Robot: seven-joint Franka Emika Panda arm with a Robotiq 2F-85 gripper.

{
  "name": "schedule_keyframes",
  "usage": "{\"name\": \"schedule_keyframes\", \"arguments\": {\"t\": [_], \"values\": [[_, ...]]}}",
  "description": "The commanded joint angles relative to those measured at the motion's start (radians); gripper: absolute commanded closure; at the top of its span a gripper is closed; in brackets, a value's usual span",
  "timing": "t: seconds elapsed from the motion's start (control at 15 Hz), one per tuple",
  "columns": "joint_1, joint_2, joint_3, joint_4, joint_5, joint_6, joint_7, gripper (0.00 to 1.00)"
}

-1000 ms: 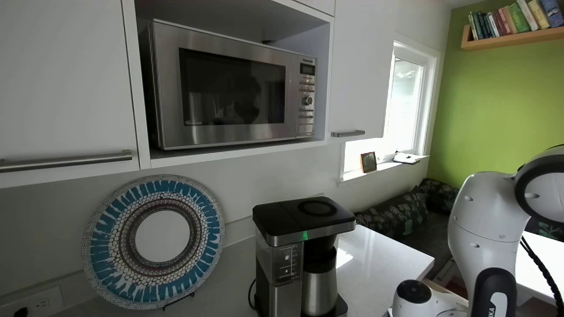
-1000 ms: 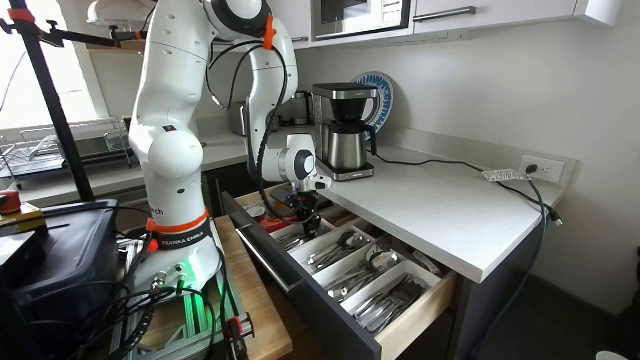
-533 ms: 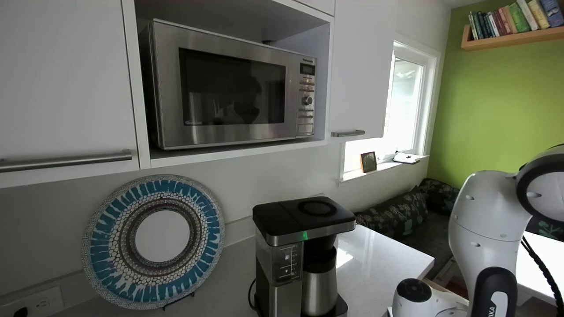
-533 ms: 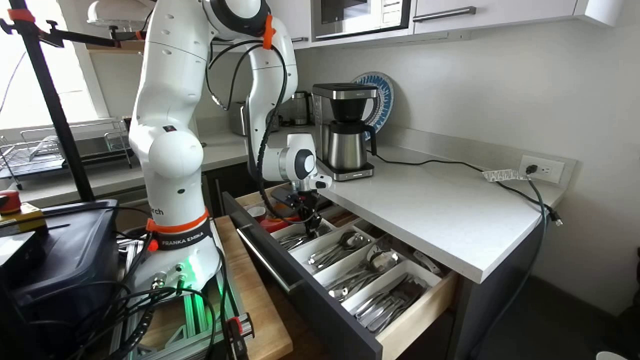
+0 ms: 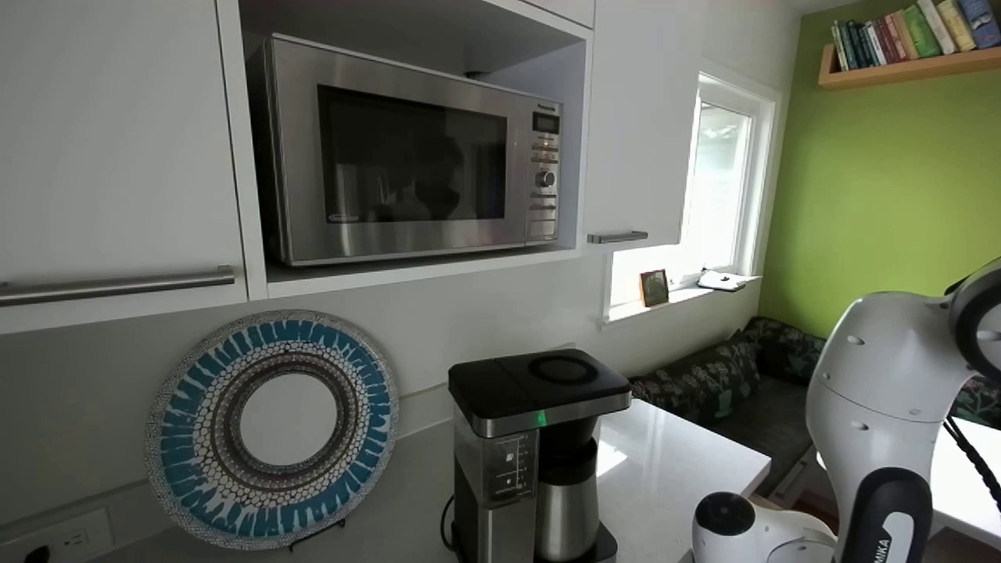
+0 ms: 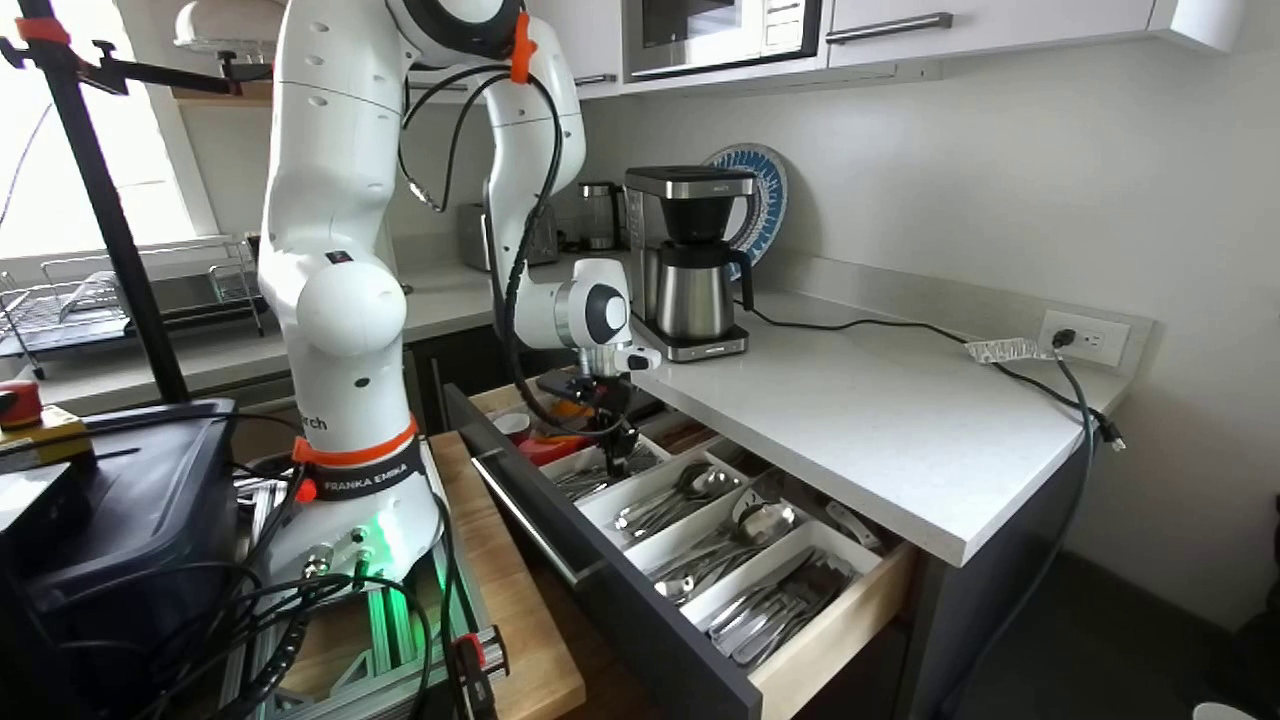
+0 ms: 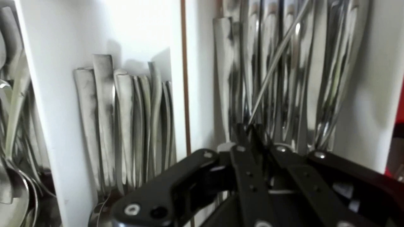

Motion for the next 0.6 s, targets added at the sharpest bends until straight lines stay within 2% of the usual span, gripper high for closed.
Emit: {"name": "schedule_keyframes", "arguments": {"t": [0.0, 0.27, 0.33, 0.47, 0.53], "values": [[-0.001, -0.077, 0.007, -0.028, 0.014, -0.091, -0.018, 0.97], [0.002, -0.099, 0.010, -0.018, 0.009, -0.135, -0.020, 0.97], [0.005, -0.098, 0.011, -0.014, 0.006, -0.134, -0.014, 0.66], [0.004, -0.076, 0.024, -0.005, 0.021, -0.107, -0.028, 0.56], [0.005, -0.061, 0.029, 0.001, 0.019, -0.102, -0.027, 0.47]]}}
